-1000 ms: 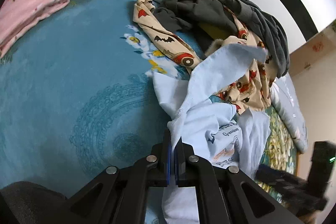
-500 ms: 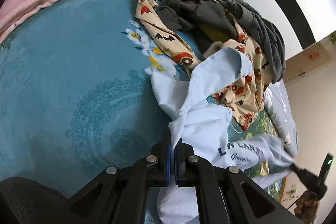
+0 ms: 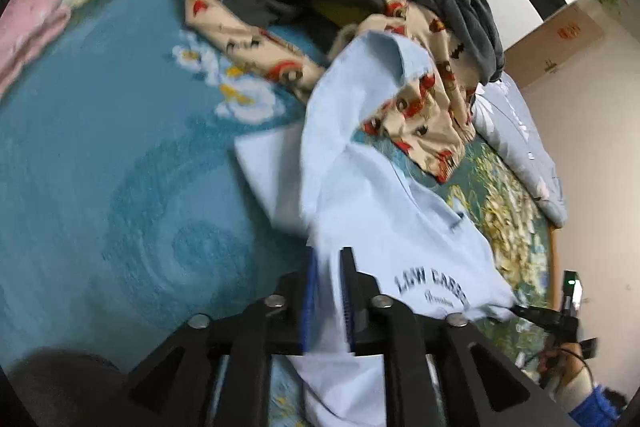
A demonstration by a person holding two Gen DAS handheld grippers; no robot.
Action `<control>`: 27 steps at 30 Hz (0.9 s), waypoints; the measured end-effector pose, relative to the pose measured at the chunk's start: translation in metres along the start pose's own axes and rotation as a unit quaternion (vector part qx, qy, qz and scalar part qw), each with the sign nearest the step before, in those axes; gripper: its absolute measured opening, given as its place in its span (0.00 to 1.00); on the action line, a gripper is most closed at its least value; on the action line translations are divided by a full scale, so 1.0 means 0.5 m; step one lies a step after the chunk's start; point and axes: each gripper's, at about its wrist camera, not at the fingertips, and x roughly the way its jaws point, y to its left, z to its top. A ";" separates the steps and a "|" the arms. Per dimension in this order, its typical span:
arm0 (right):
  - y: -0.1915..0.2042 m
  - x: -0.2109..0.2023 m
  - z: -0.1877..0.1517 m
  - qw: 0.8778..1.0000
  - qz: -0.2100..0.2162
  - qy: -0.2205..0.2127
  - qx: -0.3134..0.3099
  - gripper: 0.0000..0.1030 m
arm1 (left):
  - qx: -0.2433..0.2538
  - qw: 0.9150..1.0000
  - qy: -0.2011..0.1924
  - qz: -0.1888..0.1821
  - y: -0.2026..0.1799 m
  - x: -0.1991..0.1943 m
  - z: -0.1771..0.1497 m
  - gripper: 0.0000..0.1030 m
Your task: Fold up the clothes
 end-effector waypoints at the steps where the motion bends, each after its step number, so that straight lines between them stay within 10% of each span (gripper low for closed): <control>1: 0.002 0.002 0.003 1.000 0.001 0.001 -0.001 0.02 | 0.000 1.000 -0.002 0.005 -0.005 0.013 0.021 0.26; 10: 0.006 -0.006 0.005 1.000 0.026 0.010 0.009 0.02 | -0.055 0.998 0.016 0.026 -0.002 0.174 0.160 0.39; 14: -0.003 -0.007 -0.002 0.999 0.042 0.014 0.028 0.02 | -0.022 0.999 0.025 0.037 -0.024 0.189 0.166 0.02; 19: 0.018 -0.011 0.003 0.999 0.042 0.011 0.020 0.03 | -0.024 0.997 -0.051 0.059 0.022 0.091 0.151 0.02; 27: -0.001 -0.014 0.028 0.996 0.083 0.026 0.023 0.04 | -0.240 0.947 -0.128 0.169 0.310 -0.129 0.064 0.00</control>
